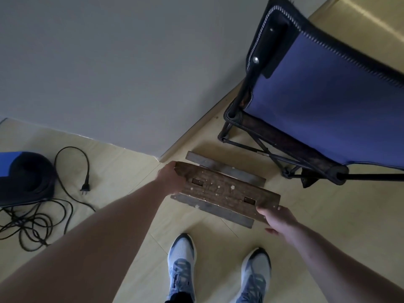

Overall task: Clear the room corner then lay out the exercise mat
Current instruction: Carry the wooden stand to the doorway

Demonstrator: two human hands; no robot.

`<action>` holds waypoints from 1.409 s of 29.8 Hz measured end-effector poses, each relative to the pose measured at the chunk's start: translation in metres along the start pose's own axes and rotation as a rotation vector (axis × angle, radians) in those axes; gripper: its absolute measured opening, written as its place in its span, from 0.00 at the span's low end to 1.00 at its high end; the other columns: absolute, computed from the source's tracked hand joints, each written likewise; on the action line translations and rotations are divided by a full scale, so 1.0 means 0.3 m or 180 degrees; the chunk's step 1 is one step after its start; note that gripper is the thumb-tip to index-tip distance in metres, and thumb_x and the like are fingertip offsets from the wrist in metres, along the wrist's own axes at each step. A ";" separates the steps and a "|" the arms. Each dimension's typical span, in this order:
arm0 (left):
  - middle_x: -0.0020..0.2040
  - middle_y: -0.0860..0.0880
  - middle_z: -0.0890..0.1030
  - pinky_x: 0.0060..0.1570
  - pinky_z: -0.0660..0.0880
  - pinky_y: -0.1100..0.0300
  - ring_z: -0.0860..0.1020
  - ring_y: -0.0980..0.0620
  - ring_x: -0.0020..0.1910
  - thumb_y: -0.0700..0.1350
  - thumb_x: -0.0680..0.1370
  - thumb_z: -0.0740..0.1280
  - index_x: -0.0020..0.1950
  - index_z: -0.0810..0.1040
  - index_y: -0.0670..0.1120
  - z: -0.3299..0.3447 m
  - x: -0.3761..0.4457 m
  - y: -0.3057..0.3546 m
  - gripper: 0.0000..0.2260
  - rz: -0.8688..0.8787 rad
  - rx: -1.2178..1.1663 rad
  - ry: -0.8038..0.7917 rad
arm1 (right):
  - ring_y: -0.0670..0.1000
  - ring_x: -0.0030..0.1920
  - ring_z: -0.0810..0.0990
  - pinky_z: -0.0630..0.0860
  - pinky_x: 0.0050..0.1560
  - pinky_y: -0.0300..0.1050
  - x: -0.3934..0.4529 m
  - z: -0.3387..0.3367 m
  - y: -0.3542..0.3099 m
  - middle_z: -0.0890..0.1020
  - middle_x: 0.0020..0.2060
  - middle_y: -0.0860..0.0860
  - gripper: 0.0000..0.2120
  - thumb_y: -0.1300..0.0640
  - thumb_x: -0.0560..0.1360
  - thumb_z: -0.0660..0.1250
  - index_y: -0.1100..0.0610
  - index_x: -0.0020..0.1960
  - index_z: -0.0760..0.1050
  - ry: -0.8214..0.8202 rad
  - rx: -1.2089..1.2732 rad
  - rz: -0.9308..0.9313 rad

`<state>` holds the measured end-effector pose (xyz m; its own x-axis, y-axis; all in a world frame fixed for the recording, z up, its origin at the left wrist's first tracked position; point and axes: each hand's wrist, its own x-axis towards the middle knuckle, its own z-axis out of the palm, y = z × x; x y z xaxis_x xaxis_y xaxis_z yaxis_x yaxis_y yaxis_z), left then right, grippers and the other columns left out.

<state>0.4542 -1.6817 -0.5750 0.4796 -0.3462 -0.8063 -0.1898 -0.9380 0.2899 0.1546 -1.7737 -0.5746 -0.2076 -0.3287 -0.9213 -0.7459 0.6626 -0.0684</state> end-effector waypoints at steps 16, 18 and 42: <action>0.78 0.49 0.65 0.66 0.72 0.52 0.71 0.44 0.71 0.43 0.80 0.65 0.79 0.64 0.51 -0.155 -0.700 -0.025 0.27 0.0460 0.1093 -0.0327 | 0.51 0.65 0.78 0.74 0.55 0.36 -0.701 -0.130 0.001 0.69 0.76 0.52 0.30 0.52 0.80 0.68 0.54 0.79 0.64 -0.0242 -0.1178 -0.1135; 0.77 0.49 0.65 0.67 0.71 0.52 0.71 0.44 0.71 0.42 0.80 0.65 0.77 0.66 0.51 -0.192 -0.890 -0.003 0.25 0.0514 0.1064 -0.0390 | 0.52 0.73 0.71 0.71 0.68 0.43 -0.872 -0.171 -0.004 0.68 0.77 0.51 0.30 0.51 0.80 0.68 0.52 0.79 0.64 -0.0359 -0.1239 -0.1372; 0.73 0.50 0.68 0.64 0.72 0.56 0.75 0.46 0.64 0.44 0.77 0.68 0.71 0.73 0.48 -0.396 -2.582 -0.554 0.21 -0.1120 -0.1872 0.1825 | 0.54 0.73 0.71 0.67 0.72 0.46 -2.326 -0.102 0.217 0.71 0.75 0.52 0.32 0.45 0.77 0.67 0.50 0.79 0.65 -0.1163 -0.4508 -0.3894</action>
<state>0.2160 -1.2593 0.0626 0.8117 0.1571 -0.5625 0.4437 -0.7922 0.4190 0.2315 -1.5220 0.0756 0.7424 0.1395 -0.6553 -0.2959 -0.8092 -0.5075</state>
